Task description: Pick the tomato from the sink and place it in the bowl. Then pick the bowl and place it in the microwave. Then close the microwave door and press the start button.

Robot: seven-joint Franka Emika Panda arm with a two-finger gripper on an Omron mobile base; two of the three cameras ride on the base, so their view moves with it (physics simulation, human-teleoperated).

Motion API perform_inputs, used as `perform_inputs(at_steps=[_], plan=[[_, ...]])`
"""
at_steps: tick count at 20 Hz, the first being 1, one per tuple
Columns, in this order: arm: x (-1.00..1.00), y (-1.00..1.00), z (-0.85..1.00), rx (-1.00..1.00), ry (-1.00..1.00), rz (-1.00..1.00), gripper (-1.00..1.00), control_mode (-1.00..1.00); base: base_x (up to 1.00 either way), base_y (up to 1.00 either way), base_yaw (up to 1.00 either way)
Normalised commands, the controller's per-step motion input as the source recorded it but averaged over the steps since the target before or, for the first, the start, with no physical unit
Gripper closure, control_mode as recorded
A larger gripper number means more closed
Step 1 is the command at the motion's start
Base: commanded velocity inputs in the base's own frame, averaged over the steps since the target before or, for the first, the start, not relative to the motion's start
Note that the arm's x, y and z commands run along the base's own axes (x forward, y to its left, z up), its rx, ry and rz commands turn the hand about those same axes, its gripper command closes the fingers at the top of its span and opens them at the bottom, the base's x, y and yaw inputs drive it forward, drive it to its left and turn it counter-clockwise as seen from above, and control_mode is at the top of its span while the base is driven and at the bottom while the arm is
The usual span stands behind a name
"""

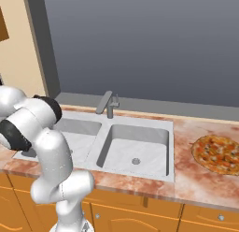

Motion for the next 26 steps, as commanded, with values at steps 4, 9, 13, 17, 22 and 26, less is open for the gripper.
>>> perform_inputs(at_steps=[4, 9, 13, 17, 22, 26], plan=[[0.42, -0.5, -0.05, 0.35, 0.07, -0.13, -1.0, -1.0, 0.0, 0.0, 0.0], [0.3, 0.03, -0.21, 0.33, 0.03, 0.0, -1.0, -1.0, 0.0, 0.0, 0.0], [0.06, 0.26, -0.46, 0.24, 0.04, 0.04, -1.0, -1.0, 0.0, 0.0, 0.0], [0.12, 0.32, -0.31, 0.13, 0.04, 0.01, -1.0, -1.0, 0.0, 0.0, 0.0], [0.35, 0.2, -0.18, 0.04, 0.02, 0.0, -1.0, -1.0, 0.0, 0.0, 0.0], [0.29, 0.16, -0.02, 0.0, 0.0, 0.0, -1.0, -1.0, 0.0, 0.0, 0.0]])
